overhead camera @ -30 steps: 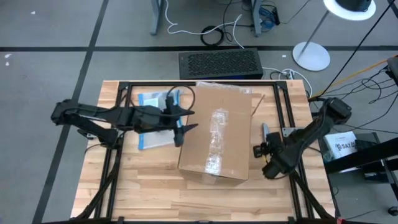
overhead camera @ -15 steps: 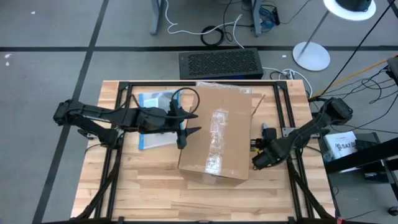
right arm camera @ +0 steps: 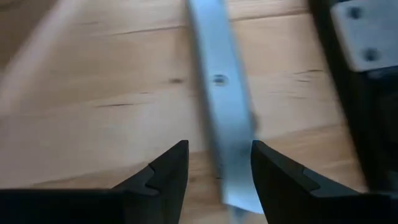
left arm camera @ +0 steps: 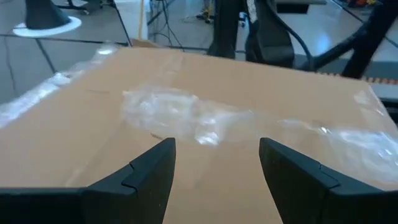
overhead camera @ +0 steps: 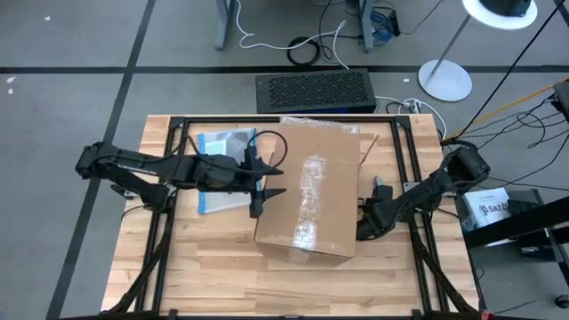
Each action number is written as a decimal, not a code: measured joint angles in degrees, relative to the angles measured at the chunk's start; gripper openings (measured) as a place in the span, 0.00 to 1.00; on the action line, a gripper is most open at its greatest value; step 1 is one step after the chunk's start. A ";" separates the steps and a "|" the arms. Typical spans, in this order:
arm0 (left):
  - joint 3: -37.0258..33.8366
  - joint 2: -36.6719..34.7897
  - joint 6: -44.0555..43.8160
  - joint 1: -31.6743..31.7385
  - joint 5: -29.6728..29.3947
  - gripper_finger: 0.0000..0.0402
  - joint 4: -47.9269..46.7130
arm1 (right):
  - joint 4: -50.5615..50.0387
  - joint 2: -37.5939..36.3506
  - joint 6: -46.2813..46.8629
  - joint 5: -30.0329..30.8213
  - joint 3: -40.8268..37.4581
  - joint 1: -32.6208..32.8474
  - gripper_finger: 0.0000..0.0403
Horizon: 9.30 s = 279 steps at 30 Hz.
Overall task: Unpack boxes
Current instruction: Break down box until it is fully flat
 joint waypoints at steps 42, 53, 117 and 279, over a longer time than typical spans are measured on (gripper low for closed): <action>-0.01 -0.02 3.01 -0.44 1.83 0.59 -0.63 | -10.58 -0.21 0.94 -6.70 14.82 10.55 0.41; -0.01 -0.03 2.98 -0.44 2.25 0.59 -0.74 | 1.61 -0.18 1.05 -5.35 4.82 6.71 0.41; -0.03 -0.02 -2.00 -0.50 2.31 0.59 -6.45 | 28.15 -0.24 -66.11 0.63 0.72 15.11 0.41; 27.42 13.00 23.52 -16.28 -17.53 0.15 -9.30 | -4.60 3.87 -94.86 24.55 80.76 17.57 0.56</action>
